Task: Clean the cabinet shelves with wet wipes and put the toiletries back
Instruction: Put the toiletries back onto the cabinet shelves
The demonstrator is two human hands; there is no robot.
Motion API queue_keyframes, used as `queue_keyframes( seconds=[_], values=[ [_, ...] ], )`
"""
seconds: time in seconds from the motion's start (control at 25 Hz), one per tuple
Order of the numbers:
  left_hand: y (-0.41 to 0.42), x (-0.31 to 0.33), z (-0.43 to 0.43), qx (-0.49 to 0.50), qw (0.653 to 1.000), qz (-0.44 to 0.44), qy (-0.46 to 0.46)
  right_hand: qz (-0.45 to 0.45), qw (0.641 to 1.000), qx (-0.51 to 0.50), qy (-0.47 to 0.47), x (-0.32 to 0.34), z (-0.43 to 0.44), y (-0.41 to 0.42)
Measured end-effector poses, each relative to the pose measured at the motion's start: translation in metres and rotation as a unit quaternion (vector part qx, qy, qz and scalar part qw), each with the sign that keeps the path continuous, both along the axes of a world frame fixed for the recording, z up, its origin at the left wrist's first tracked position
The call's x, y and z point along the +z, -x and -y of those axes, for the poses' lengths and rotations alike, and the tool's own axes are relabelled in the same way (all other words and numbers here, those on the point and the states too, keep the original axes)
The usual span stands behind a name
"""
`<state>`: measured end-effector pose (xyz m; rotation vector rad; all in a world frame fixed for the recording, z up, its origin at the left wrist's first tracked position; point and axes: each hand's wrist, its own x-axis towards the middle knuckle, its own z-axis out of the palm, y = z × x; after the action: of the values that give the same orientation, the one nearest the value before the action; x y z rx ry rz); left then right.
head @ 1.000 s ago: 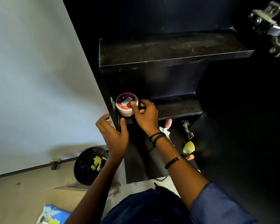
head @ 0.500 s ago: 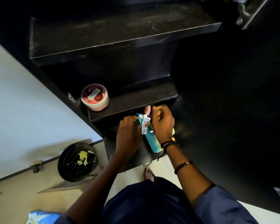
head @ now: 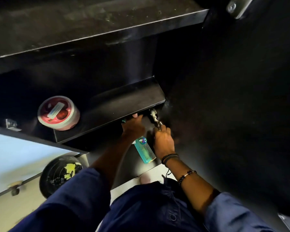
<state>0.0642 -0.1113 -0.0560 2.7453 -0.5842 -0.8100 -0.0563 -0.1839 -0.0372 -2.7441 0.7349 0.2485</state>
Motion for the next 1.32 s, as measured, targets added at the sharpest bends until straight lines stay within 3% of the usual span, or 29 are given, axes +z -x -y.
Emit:
queue_keyframes(
  seconds=[0.2, 0.4, 0.52, 0.8, 1.0, 1.12, 1.32],
  values=[
    [-0.011, -0.017, 0.006, 0.049, 0.999, -0.009, -0.020, 0.007, 0.999, 0.012, -0.032, -0.001, 0.006, 0.001],
    [0.007, -0.005, -0.028, 0.063, 0.988, 0.031, 0.139, 0.033, 0.997, -0.034, -0.057, -0.001, 0.010, -0.002],
    [0.033, 0.021, -0.056, 0.088, 0.969, 0.102, 0.208, 0.112, 0.987, -0.070, -0.092, 0.013, 0.007, -0.007],
    [0.083, 0.086, -0.106, 0.126, 0.936, 0.217, 0.246, 0.245, 0.937, -0.068, -0.240, 0.070, -0.022, -0.014],
    [0.084, 0.137, -0.127, 0.179, 0.884, 0.278, 0.330, 0.333, 0.877, 0.004, -0.346, 0.121, -0.054, -0.022],
    [0.072, 0.159, -0.138, 0.192, 0.869, 0.311, 0.335, 0.384, 0.850, 0.027, -0.360, 0.144, -0.066, -0.034],
    [0.050, 0.183, -0.147, 0.199, 0.875, 0.336, 0.288, 0.432, 0.834, 0.053, -0.339, 0.159, -0.078, -0.058]
  ],
)
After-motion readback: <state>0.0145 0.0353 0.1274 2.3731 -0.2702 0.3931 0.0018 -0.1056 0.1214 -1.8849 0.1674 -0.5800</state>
